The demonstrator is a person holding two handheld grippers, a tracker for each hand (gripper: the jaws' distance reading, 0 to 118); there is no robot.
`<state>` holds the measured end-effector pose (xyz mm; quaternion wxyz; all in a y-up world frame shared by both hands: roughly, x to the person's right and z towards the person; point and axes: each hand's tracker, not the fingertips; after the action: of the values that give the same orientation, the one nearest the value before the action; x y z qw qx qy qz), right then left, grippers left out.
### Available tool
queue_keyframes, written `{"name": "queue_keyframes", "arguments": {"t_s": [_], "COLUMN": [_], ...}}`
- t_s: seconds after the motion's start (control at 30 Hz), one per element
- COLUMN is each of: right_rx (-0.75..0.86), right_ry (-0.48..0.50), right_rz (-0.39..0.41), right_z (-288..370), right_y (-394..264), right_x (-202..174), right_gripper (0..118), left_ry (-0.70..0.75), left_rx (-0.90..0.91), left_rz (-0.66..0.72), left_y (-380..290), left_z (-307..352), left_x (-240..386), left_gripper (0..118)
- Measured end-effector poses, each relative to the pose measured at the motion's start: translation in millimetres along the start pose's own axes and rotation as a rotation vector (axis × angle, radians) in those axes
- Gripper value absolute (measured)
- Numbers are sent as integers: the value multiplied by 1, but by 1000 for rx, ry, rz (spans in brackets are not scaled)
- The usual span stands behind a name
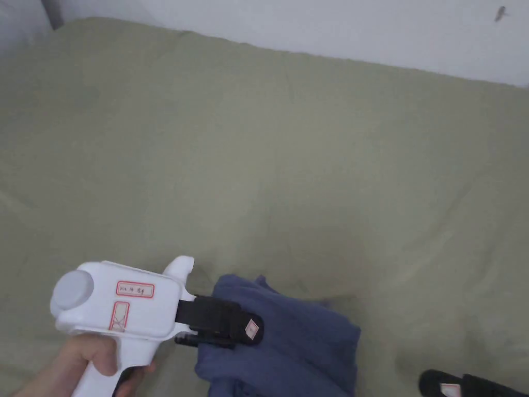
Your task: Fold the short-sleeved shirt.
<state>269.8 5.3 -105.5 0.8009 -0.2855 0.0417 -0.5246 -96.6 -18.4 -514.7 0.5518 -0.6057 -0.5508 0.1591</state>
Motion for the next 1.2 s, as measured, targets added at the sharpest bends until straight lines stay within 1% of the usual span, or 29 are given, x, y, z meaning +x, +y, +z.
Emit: {"name": "queue_keyframes", "arguments": {"t_s": [0.1, 0.13, 0.17, 0.23, 0.3, 0.37, 0.43, 0.47, 0.57, 0.63, 0.67, 0.7, 0.73, 0.77, 0.8, 0.83, 0.87, 0.9, 0.93, 0.97, 1.0, 1.03, 1.07, 1.1, 1.13, 1.17, 1.2], "right_rx": [33, 40, 52, 71, 79, 94, 97, 93, 97, 102, 106, 104, 102, 103, 102, 103, 105, 107, 110, 117, 125, 139, 155, 167, 179, 189, 208], "right_ry": [-17, -29, -47, -73, -67, -78, -98, -100, -111, -100, -95, -95, -95, -96, -94, -90, -85, -79, -83, -80, -85, -103, -133, -162, -206, -268, -322], "right_rz": [6, 12, 20, 27, 20, 12, 9, 21, 21, 9, 4, 3, 4, 6, 4, 3, 11, 22, 26, 37, 51, 71, 106, 132, 164, 221, 276], "right_z": [-1, -3, -5, -10, -15, -19, -23, -24, -25, -24, -24, -24, -24, -23, -21, -18, -15, -11, -7, -3, 1, 5, 10, 13, 16, 20, 22], "right_y": [5, 7, 9, 11, 14, 16, 18, 20, 23, 24, 24, 23, 22, 21, 21, 20, 19, 18, 18, 18, 18, 19, 20, 21, 22, 23, 23], "right_x": [-11, -14, -16, -20, -20, -23, -25, -24, -26, -25, -24, -23, -22, -22, -21, -20, -20, -20, -21, -21, -22, -23, -26, -30, -35, -44, -52], "right_gripper": [0, 0, 0, 0, 0, 0, 0, 0, 0, 0, 0, 0, 0, 0, 0, 0, 0, 0, 0, 0, 0, 0, 0, 0, 0, 0, 0], "left_ry": [83, 172, 221, 223, 275, 295, 292, 288, 271, 267, 275, 301, 341, 413, 447, 520, 547, 495, 549, 552, 580, 605, 561, 560, 594, 628, 653], "left_rx": [49, 71, 87, 138, 160, 158, 164, 165, 87, 92, 89, 78, 77, 77, 74, 49, 88, 153, 155, 191, 231, 258, 289, 331, 359, 387, 374], "left_rz": [36, 42, 52, 113, 139, 169, 191, 210, 156, 162, 160, 160, 157, 130, 120, 151, 146, 152, 109, 90, 83, 71, 19, -34, -93, -159, -181], "left_y": [22, 28, 36, 50, 70, 85, 89, 93, 96, 99, 101, 101, 101, 102, 109, 102, 100, 98, 100, 97, 95, 88, 71, 61, 56, 45, 50], "left_z": [91, 118, 148, 195, 233, 254, 257, 256, 243, 241, 242, 241, 242, 246, 254, 264, 268, 265, 270, 267, 262, 256, 237, 221, 199, 175, 169], "left_x": [-28, -31, -40, -64, -92, -114, -119, -124, -125, -124, -123, -120, -117, -116, -126, -118, -110, -93, -84, -69, -54, -40, 1, 28, 52, 77, 68], "left_gripper": [27, 27, 27, 27, 27, 27, 27, 27, 27, 28, 35, 63, 96, 118, 118, 118, 118, 118, 118, 118, 116, 103, 66, 0, 0, 0, 0]}}
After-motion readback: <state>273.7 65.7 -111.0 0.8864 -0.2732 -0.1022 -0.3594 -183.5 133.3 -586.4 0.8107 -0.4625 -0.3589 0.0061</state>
